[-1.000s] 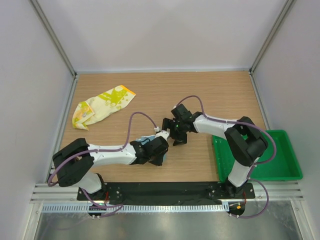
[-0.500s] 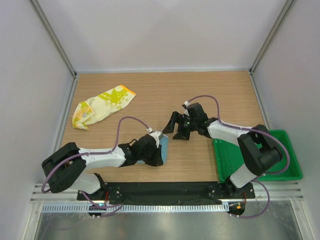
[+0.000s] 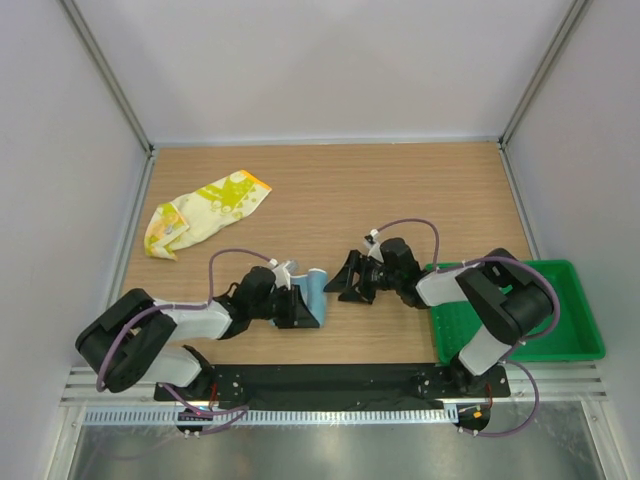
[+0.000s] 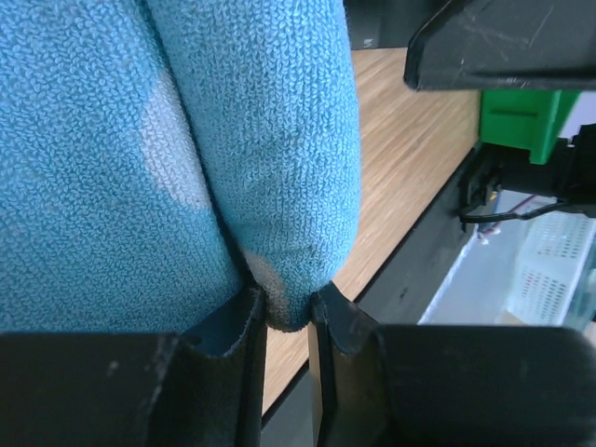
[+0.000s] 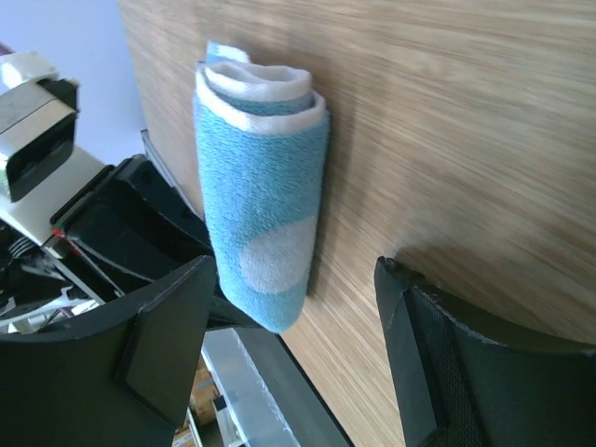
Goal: Roll the towels
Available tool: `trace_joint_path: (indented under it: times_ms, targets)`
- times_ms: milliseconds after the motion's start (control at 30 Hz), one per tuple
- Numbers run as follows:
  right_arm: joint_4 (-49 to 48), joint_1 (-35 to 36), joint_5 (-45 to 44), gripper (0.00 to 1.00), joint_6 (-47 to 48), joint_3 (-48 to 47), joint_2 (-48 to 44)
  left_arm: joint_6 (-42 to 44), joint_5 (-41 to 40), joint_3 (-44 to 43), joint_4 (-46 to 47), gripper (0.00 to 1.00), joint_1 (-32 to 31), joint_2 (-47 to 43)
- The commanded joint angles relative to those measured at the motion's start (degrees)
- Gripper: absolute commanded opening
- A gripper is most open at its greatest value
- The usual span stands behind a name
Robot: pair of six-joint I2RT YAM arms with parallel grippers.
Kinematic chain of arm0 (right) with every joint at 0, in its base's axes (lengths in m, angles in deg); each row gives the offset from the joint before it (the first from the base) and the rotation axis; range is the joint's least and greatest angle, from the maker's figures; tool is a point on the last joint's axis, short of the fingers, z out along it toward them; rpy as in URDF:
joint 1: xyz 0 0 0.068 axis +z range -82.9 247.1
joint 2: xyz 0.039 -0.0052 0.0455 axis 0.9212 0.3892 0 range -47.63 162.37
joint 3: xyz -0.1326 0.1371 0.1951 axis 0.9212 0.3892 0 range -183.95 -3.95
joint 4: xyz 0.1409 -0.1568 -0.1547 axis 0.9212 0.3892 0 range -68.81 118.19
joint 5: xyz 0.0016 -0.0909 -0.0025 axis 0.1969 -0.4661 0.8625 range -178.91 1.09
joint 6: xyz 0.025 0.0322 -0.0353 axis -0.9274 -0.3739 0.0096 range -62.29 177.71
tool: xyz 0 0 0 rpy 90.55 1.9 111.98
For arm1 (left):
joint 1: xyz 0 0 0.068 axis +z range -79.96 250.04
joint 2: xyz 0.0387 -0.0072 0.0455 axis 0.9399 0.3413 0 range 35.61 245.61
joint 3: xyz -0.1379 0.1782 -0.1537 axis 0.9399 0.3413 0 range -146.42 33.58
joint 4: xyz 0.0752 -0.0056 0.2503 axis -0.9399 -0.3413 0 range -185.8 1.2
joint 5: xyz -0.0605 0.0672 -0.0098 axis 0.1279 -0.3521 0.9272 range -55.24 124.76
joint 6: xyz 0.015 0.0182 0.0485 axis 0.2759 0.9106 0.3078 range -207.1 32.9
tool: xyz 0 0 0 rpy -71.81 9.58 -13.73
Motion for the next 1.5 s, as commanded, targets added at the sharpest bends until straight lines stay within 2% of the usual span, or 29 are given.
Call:
trace_joint_path:
  times_ms: [0,67,200,500,600,633,667,733,767,900,1000,1033,1167,1300,1467]
  targets:
    - [-13.23,1.76,0.48,0.76,-1.95,0.35,2.97,-3.22,5.52,1.45,7.61,0.0,1.15,1.36]
    - [-16.05,2.72,0.3,0.75,-3.44,0.44,5.69,-3.48,6.23,1.81,8.84,0.0,1.5,1.98]
    - [-20.81,4.05,-0.23,0.64,-5.02,-0.17,9.83,-4.18,6.85,2.51,10.43,0.0,2.03,2.07]
    - [-21.17,5.63,-1.37,0.37,-5.2,-1.67,12.12,-2.43,6.23,2.16,6.92,0.0,2.2,0.66]
    - [-19.07,5.54,-1.98,0.29,-4.77,-1.67,10.72,-0.24,5.1,0.41,2.45,0.03,2.2,0.31]
    - [-18.01,5.54,-2.59,0.28,-4.5,-1.76,9.41,0.9,4.57,-0.47,-2.18,0.06,2.2,-0.12]
    - [-16.52,5.63,-3.04,0.27,-3.19,-2.02,8.7,2.91,3.95,-1.09,-4.4,0.14,2.2,-0.48]
    - [-9.85,5.63,-4.78,0.24,-1.35,-3.25,7.21,4.95,1.24,-3.28,-11.67,0.22,2.2,-3.19]
    - [-7.05,5.63,-5.41,0.22,1.19,-3.86,5.64,6.96,0.09,-4.07,-14.94,0.3,2.2,-4.51]
    - [9.54,6.42,-10.06,0.19,6.56,-8.52,2.72,8.03,-6.15,-6.45,-24.1,0.46,1.94,-11.54]
    - [18.69,7.83,-13.93,0.19,8.94,-12.2,1.23,8.91,-11.33,-8.3,-30.69,0.53,1.15,-15.32]
    - [20.65,8.26,-14.81,0.19,9.21,-13.09,1.05,9.08,-12.48,-8.73,-31.92,0.6,0.89,-16.2]
    - [29.79,10.37,-18.85,0.18,10.62,-17.92,1.05,10.66,-20.73,-12.42,-38.69,0.64,-2.62,-17.18]
    - [37.97,12.74,-22.02,0.18,11.06,-23.2,1.31,11.81,-35.82,-19.26,-45.71,0.65,-11.21,-16.48]
    - [43.51,14.15,-23.69,0.19,11.41,-27.33,2.01,12.51,-44.47,-24.03,-47.32,0.65,-17.39,-13.67]
